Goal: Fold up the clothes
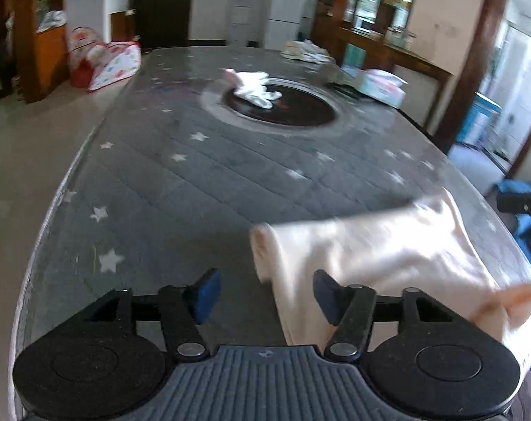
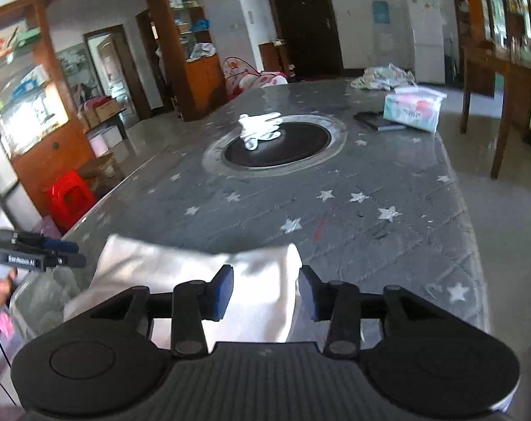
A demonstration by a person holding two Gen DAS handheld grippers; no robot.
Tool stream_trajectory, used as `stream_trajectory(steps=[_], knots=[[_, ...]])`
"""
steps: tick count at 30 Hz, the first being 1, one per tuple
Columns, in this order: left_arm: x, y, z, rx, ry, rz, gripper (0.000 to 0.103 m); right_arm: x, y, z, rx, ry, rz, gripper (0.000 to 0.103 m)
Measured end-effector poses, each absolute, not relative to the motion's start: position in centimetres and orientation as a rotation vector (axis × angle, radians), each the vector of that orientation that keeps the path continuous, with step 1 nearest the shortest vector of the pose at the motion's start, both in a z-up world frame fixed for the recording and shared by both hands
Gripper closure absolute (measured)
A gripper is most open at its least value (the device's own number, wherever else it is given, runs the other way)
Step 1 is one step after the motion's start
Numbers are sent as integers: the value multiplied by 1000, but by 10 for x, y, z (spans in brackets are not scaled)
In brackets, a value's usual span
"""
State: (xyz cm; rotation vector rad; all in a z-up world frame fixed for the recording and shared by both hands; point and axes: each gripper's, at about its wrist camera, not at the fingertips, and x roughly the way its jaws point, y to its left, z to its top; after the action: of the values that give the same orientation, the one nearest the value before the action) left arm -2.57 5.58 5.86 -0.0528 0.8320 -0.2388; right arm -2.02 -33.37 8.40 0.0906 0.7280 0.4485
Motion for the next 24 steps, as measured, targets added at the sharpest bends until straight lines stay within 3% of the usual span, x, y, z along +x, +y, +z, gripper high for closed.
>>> stream_trajectory(steps=[4, 8, 11, 13, 14, 15, 16, 24], knots=[[0, 53, 50, -80, 846, -234, 29, 14, -329, 70, 129, 747, 423, 59], [17, 49, 37, -93, 871, -230, 31, 42, -324, 53, 167, 790, 397, 59], [21, 45, 31, -92, 877, -259, 49, 53, -321, 40, 182, 837, 408, 59], [22, 43, 31, -87, 867, -284, 70, 58, -319, 33, 186, 861, 413, 62], [22, 43, 31, -101, 868, -296, 75, 60, -318, 30, 190, 871, 420, 66], [23, 44, 31, -117, 871, -307, 83, 61, -318, 27, 200, 881, 432, 82], [22, 44, 33, -129, 863, -322, 86, 61, -317, 26, 207, 886, 441, 91], [-24, 51, 69, -118, 667, -516, 89, 13, -326, 62, 159, 733, 540, 93]])
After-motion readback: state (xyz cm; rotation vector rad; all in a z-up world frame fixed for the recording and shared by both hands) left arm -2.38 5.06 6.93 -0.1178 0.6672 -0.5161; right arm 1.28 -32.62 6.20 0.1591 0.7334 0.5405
